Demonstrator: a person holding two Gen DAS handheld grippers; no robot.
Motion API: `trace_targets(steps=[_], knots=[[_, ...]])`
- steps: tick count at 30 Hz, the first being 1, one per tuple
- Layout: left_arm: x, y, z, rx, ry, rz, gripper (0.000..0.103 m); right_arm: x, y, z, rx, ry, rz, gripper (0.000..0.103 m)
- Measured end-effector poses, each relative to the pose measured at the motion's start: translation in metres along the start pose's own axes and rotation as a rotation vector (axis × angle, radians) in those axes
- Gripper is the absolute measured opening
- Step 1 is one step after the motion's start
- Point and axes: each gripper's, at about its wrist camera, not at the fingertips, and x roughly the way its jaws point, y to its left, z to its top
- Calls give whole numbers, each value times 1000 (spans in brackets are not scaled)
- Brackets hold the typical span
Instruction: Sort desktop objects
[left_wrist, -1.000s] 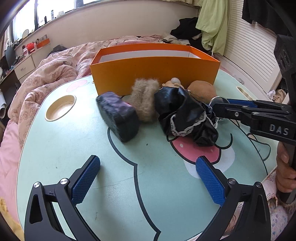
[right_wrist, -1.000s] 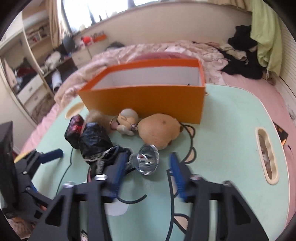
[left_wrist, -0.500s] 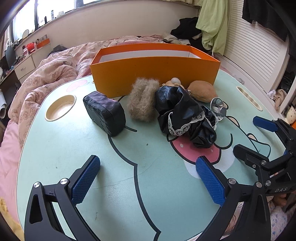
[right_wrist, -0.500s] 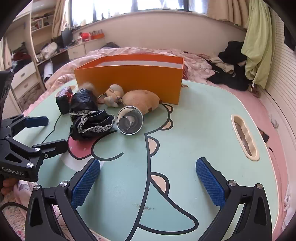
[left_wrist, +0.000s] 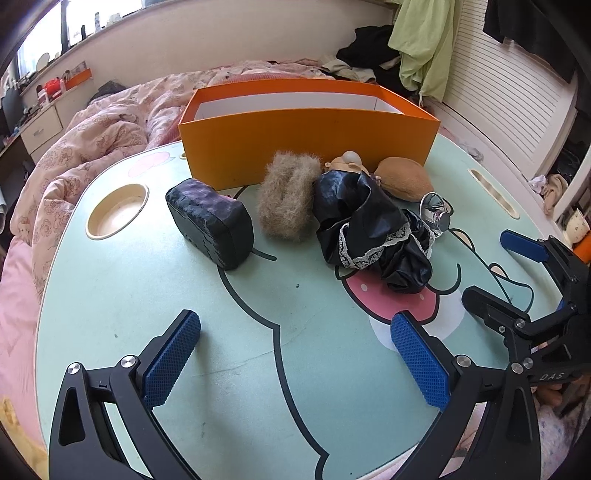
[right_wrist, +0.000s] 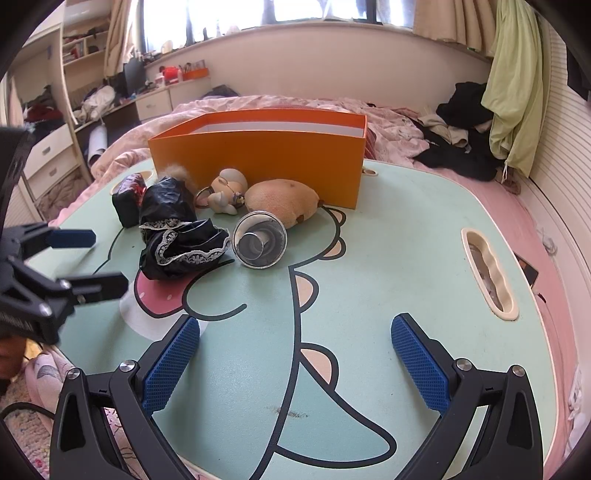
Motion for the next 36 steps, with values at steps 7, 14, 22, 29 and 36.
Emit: trace_targets(steps=[7, 14, 22, 29, 36], knots=[[-54, -2, 75, 12, -140, -105, 103, 0, -1, 0, 0, 0, 0, 103], [6, -35, 173, 67, 30, -203, 84, 0, 1, -1, -4, 1, 1, 103], [121, -62, 208, 45, 335, -246, 43, -1, 2, -4, 0, -11, 1, 103], [141, -80, 192, 83, 375, -286, 43, -2, 2, -5, 6, -16, 0, 103], [134, -64, 199, 82, 323, -239, 28, -3, 3, -5, 9, -18, -1, 103]])
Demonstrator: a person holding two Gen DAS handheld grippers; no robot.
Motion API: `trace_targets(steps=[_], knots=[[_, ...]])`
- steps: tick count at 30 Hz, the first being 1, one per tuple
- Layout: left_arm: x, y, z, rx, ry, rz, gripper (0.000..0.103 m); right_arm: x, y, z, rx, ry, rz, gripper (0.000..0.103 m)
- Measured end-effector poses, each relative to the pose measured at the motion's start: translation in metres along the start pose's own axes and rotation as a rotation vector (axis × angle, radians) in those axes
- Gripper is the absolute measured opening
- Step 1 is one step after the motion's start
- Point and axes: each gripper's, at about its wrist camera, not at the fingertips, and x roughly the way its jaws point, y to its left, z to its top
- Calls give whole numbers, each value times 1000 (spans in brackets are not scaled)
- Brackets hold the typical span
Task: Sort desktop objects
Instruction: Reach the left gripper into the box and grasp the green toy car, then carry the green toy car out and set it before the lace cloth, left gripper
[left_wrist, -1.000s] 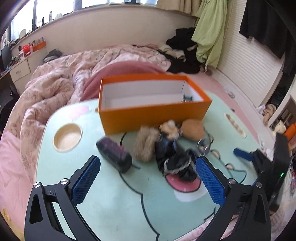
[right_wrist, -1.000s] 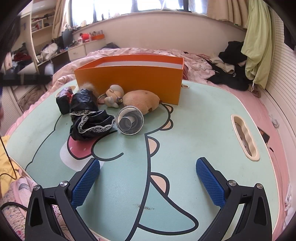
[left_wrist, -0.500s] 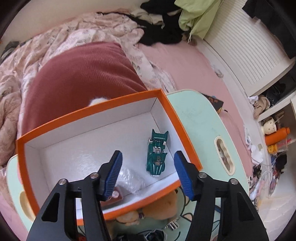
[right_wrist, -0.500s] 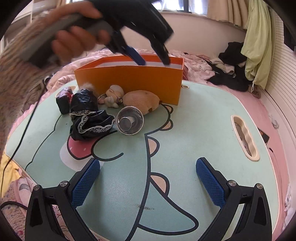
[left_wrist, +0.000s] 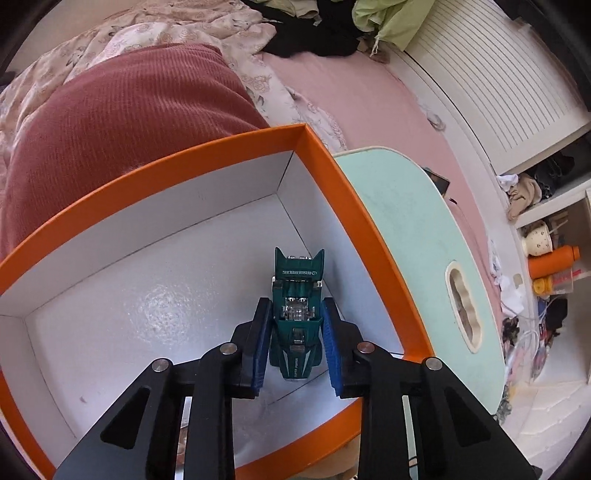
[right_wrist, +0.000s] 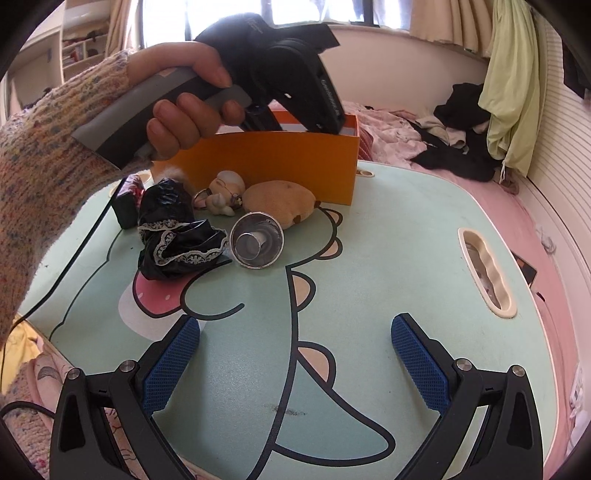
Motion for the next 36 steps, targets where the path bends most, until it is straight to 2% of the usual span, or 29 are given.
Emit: trace_targets(steps=[1, 3, 7, 11, 14, 16, 21, 24, 28, 31, 33, 35, 36], knots=[[-8, 4, 0, -4, -26, 4, 28, 0, 0, 0, 0, 0, 0, 103], [-29, 12, -2, -19, -88, -37, 28, 0, 0, 0, 1, 0, 1, 103], [-96, 16, -19, -15, -234, -94, 28, 0, 0, 0, 1, 0, 1, 103], [-149, 13, -61, 24, -349, -99, 28, 0, 0, 0, 1, -1, 2, 103], [-165, 15, -106, 39, -383, -74, 28, 0, -1, 0, 0, -1, 2, 103], [-159, 12, -135, 48, -369, -66, 28, -1, -1, 0, 0, -1, 2, 103], [-116, 22, -200, 19, -248, -86, 28, -1, -1, 0, 0, -1, 2, 103], [-90, 32, -220, -56, -208, -46, 28, -1, -1, 0, 1, -1, 2, 103], [-72, 33, -223, -92, -249, 36, 29, -1, -2, 0, 1, -1, 4, 103], [-71, 29, -222, -110, -282, 50, 37, -1, -2, 0, 1, -2, 4, 103], [-77, 24, -226, -101, -332, 61, 43, -1, -2, 0, 1, -2, 4, 103], [-85, 19, -236, -79, -389, 102, 61, -1, -2, 0, 1, -2, 4, 103], [-88, 16, -242, -68, -415, 137, 77, -2, -2, 0, 1, -2, 4, 103]])
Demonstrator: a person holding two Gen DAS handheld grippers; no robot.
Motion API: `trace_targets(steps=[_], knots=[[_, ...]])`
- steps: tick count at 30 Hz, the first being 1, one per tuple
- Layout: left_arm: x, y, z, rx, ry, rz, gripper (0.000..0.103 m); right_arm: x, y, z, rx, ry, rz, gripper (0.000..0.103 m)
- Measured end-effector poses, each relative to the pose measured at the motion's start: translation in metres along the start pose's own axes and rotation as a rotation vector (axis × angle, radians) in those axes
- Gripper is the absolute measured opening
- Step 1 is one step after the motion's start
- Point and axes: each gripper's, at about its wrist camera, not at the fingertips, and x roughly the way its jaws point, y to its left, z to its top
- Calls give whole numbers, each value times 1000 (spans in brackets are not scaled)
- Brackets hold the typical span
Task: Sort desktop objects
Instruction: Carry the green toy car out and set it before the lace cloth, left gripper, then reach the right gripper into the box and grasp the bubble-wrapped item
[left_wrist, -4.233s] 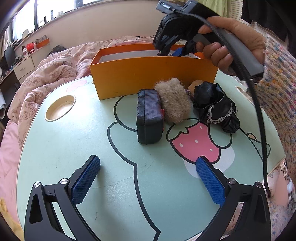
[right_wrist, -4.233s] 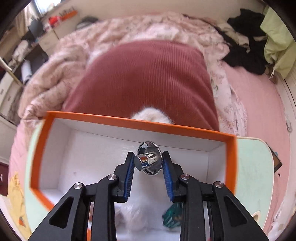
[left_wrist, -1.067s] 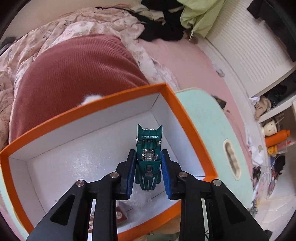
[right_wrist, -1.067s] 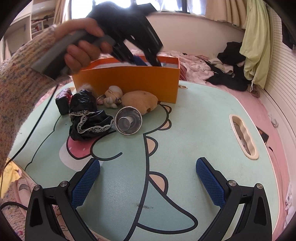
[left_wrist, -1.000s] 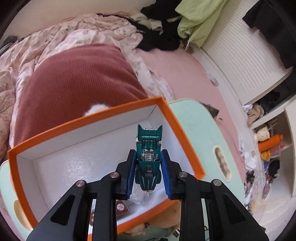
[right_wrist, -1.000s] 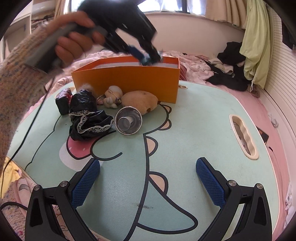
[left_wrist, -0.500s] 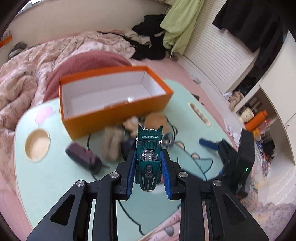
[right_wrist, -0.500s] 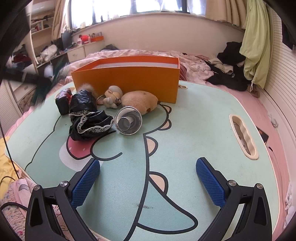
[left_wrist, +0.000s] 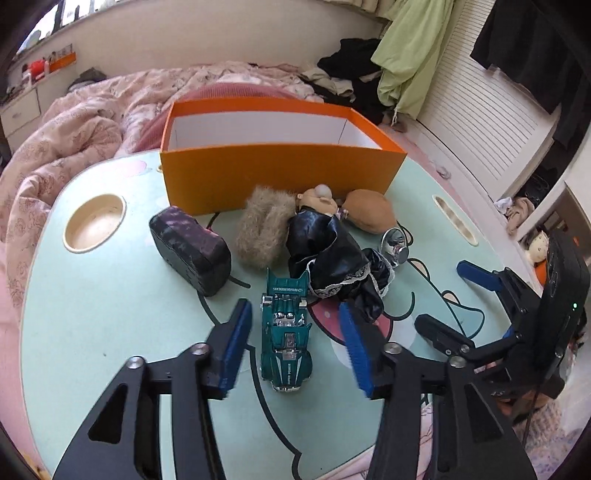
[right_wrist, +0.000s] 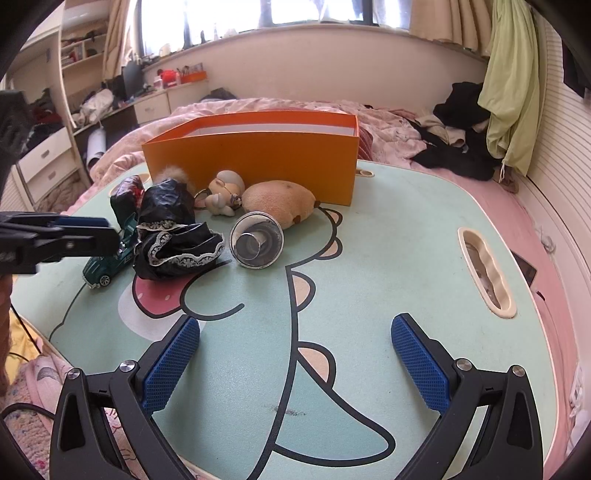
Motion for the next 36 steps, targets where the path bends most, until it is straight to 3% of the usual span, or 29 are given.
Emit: trace_targets(steps=[1, 3, 6, 13, 14, 15, 16, 20, 22, 25, 27, 29, 31, 34, 36], knots=[[-4, -2, -5, 16, -20, 48, 84, 0, 0, 0, 0, 0, 0, 103], [-7, -8, -18, 65, -30, 142, 84, 0, 0, 0, -1, 0, 0, 103], [-5, -14, -34, 121, -28, 209, 84, 0, -1, 0, -1, 3, 0, 103], [7, -3, -38, 90, -39, 188, 91, -6, -8, 14, 48, 21, -65, 103], [9, 3, -38, 65, -34, 158, 92, -12, -9, 23, 65, 5, -36, 103], [11, 8, -38, 45, -31, 140, 100, -18, -11, 34, 80, -7, -4, 103], [14, 9, -37, 37, -30, 151, 103, -23, -10, 48, 85, -12, 19, 103], [13, 11, -37, 32, -38, 156, 103, -25, -4, 117, 73, 12, 64, 103], [12, 11, -37, 32, -40, 156, 103, -15, -3, 153, 88, 62, 103, 103], [12, 10, -38, 32, -41, 155, 103, 22, 2, 200, 91, 205, 146, 100], [12, 10, -38, 32, -41, 156, 103, 55, 4, 214, 85, 320, 126, 86], [12, 10, -38, 32, -41, 155, 103, 91, 6, 216, 92, 448, 90, 72], [13, 10, -37, 32, -43, 153, 103, 120, 10, 208, 91, 549, 65, 70], [13, 10, -38, 32, -45, 150, 103, 142, 8, 199, 141, 596, 58, 71], [13, 11, -37, 32, -47, 148, 103, 151, 9, 194, 168, 651, 89, 62]])
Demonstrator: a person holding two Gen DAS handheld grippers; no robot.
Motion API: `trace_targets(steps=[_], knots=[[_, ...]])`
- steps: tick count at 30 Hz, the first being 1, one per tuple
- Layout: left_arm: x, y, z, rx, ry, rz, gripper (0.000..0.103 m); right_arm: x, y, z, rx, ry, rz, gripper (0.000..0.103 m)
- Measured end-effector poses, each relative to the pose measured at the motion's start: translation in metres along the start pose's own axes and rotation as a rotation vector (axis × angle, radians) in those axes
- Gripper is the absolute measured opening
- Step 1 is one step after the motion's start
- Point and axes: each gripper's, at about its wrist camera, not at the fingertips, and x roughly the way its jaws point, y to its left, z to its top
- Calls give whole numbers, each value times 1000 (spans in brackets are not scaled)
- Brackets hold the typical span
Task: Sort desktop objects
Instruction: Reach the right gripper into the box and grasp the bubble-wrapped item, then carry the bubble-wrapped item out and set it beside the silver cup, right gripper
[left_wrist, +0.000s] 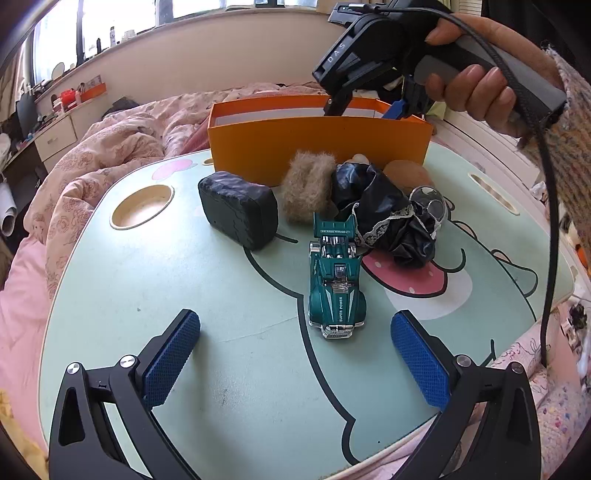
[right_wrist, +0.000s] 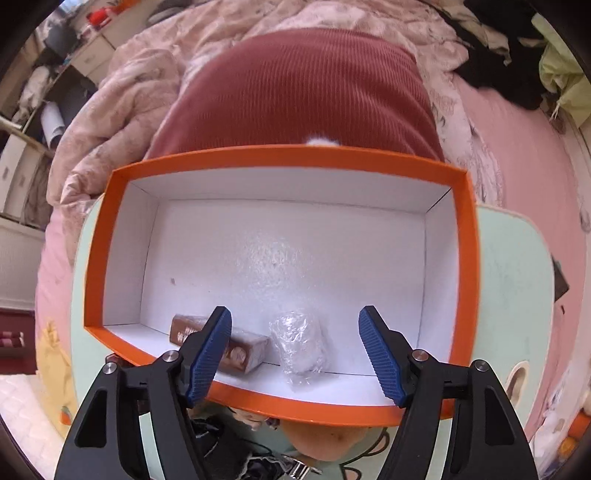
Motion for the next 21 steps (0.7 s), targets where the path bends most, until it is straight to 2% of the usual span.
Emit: trace_targets(steps=[2, 4, 8, 13, 18, 21], knots=[[1, 0, 0, 0, 0, -1, 103, 10, 1, 0, -10, 49, 36, 34], [1, 1, 1, 0, 1, 0, 103, 13, 0, 0, -5, 51, 26, 22], [3, 3, 1, 0, 0, -1, 103, 6, -7, -6, 12, 15, 30, 21], [3, 3, 1, 0, 0, 0, 103, -48, -20, -17, 20, -154, 89, 21], [3, 3, 1, 0, 0, 0, 103, -104, -20, -73, -28, -346, 120, 21], [4, 3, 1, 0, 1, 0, 103, -100, -24, -117, -25, -392, 127, 21]])
